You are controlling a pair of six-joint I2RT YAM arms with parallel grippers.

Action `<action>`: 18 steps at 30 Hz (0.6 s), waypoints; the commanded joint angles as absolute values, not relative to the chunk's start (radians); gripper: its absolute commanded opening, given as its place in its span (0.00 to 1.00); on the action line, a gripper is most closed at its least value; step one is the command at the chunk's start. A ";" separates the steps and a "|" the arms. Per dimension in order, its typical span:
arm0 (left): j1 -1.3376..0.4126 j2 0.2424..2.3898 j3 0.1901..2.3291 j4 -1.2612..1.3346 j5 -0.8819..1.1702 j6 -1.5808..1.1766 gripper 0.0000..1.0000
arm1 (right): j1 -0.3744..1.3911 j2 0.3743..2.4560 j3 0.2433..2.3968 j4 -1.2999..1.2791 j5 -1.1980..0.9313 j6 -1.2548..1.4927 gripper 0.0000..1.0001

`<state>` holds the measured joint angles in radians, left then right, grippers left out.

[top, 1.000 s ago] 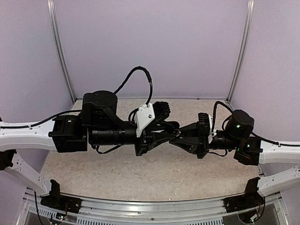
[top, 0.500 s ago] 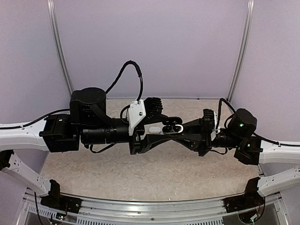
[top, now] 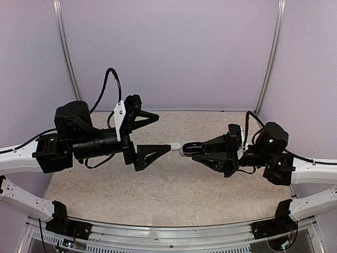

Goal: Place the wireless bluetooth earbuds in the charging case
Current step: Place the charging case with the earbuds.

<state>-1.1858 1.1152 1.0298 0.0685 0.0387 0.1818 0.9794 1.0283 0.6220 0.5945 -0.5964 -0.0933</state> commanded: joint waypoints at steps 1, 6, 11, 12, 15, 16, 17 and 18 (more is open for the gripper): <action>-1.167 1.098 0.990 0.113 0.060 0.109 0.99 | 0.969 1.020 0.652 0.594 -0.584 -0.040 0.00; -1.136 1.101 0.937 0.151 0.005 0.026 0.99 | 0.910 1.053 0.677 0.545 -0.568 0.086 0.00; -1.134 1.098 0.868 0.194 -0.052 0.022 0.99 | 0.834 1.108 0.695 0.515 -0.592 0.249 0.00; -1.135 1.091 0.858 0.202 -0.067 0.019 0.99 | 0.823 1.117 0.696 0.507 -0.590 0.270 0.00; -1.134 1.075 0.832 0.219 -0.116 0.005 0.99 | 0.804 1.161 0.719 0.428 -0.565 0.298 0.00; -1.133 1.072 0.824 0.222 -0.134 0.005 0.99 | 0.801 1.175 0.728 0.401 -0.559 0.300 0.00; -1.134 1.072 0.821 0.220 -0.151 0.004 0.99 | 0.799 1.188 0.737 0.371 -0.555 0.301 0.00; -1.132 1.074 0.817 0.214 -0.167 -0.013 0.99 | 0.799 1.203 0.745 0.351 -0.554 0.300 0.00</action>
<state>-1.1385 1.1007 0.8307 0.1650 -0.0784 0.0254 0.8124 1.1637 0.6937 0.4587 -0.5720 0.2394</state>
